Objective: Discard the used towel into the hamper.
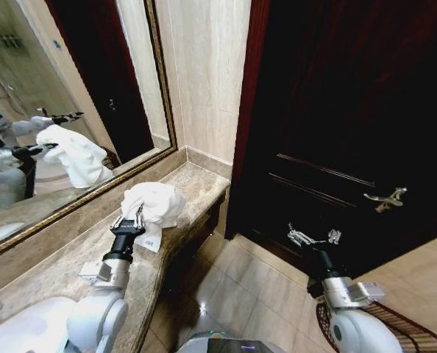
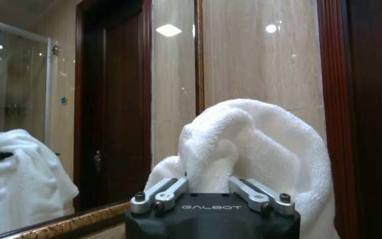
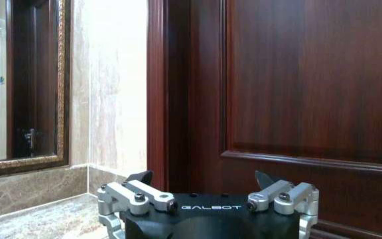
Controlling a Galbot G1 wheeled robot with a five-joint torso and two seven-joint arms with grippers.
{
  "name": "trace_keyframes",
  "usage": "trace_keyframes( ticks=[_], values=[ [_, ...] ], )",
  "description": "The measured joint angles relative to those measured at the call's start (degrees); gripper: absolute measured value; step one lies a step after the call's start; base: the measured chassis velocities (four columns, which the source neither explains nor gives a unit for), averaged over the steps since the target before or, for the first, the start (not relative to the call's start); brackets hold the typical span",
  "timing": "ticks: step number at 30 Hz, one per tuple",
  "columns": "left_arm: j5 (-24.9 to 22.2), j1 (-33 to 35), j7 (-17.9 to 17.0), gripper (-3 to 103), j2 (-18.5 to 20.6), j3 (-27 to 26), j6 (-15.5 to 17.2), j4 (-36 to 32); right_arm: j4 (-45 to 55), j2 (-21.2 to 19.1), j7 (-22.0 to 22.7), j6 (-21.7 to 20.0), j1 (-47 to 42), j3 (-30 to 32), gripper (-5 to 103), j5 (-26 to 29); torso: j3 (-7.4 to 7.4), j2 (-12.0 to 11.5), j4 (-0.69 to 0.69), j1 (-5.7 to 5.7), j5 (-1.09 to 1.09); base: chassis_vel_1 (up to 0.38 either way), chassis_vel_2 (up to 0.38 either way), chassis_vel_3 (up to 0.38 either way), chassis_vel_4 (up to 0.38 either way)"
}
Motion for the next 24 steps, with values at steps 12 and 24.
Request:
trace_keyframes(
  ticks=[12, 24],
  values=[
    [0.4, -0.2, 0.0, 10, -0.1, 0.5, 0.2, 0.0, 0.0, 0.1, 0.0, 0.2, 0.0, 0.0, 100, -0.3, 0.01, 0.0, 0.0, 0.01, 0.02, -0.073, -0.081, 0.085, 0.085],
    [1.9, -0.4, 0.1, 10, -0.6, 1.0, -0.3, 0.4, -0.7, 0.2, 0.2, 2.1, 0.2, -0.1, 100, -0.8, 0.15, 0.3, 0.0, 0.17, 0.02, -0.132, -0.136, 0.132, 0.087]
  ],
)
